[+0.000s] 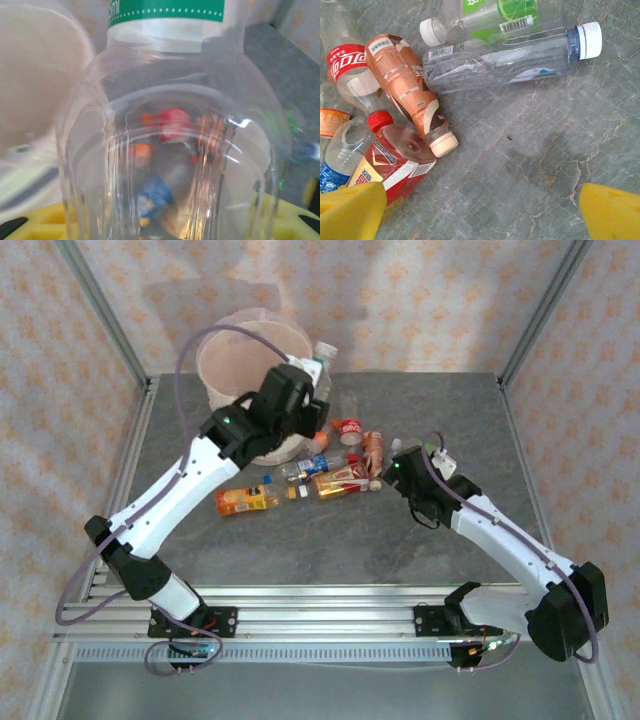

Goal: Put the plastic bottles in the bin

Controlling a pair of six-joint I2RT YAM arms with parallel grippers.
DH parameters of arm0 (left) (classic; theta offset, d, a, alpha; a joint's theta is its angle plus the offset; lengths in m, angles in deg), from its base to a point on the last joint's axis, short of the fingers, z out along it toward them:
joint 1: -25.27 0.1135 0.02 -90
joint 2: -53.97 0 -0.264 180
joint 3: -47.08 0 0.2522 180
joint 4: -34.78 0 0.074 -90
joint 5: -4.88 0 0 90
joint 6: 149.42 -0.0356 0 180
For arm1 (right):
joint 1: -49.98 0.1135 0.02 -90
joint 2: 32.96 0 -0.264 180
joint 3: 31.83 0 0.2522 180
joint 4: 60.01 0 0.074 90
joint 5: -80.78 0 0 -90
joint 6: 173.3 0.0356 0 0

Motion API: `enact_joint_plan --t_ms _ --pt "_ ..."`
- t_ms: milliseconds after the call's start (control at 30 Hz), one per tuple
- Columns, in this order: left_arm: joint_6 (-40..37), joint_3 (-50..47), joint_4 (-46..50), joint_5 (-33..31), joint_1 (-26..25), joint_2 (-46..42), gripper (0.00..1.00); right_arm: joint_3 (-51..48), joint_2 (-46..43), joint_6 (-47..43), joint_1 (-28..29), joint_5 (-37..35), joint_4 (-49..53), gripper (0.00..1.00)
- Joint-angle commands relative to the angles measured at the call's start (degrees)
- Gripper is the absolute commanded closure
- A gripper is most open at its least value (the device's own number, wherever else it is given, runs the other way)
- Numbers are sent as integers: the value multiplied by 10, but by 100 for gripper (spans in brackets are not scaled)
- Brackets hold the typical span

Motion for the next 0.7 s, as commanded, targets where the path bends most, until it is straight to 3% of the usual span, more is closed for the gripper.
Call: enact_joint_plan --t_ms 0,367,667 --pt "-49 70 24 -22 41 30 56 -9 -8 -11 -2 -20 11 1" --pt "-117 371 155 42 191 241 55 -17 -7 -2 -2 -12 4 1" --pt "-152 403 199 55 249 301 53 -15 -2 3 -2 -7 4 1"
